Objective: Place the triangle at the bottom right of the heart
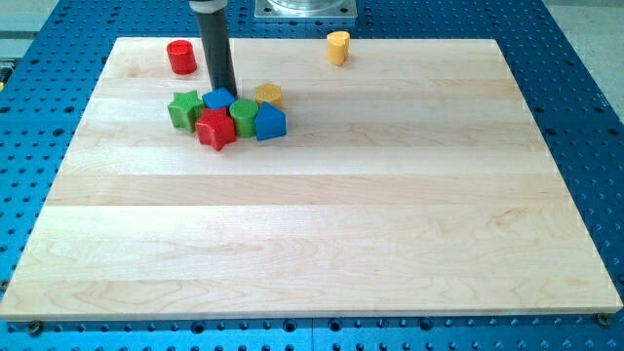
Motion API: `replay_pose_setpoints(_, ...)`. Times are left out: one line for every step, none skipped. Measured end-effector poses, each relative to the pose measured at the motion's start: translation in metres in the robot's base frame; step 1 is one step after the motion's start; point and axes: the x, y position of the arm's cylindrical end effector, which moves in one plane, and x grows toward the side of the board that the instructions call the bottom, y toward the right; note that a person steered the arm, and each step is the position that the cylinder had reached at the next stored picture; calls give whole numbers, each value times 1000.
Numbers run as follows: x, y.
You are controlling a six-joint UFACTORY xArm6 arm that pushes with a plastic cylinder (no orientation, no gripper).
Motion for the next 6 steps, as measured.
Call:
replay_pose_setpoints(19, 23)
replay_pose_setpoints(45, 23)
replay_pose_setpoints(75, 23)
replay_pose_setpoints(92, 62)
replay_pose_setpoints(62, 84)
replay_pose_setpoints(58, 72)
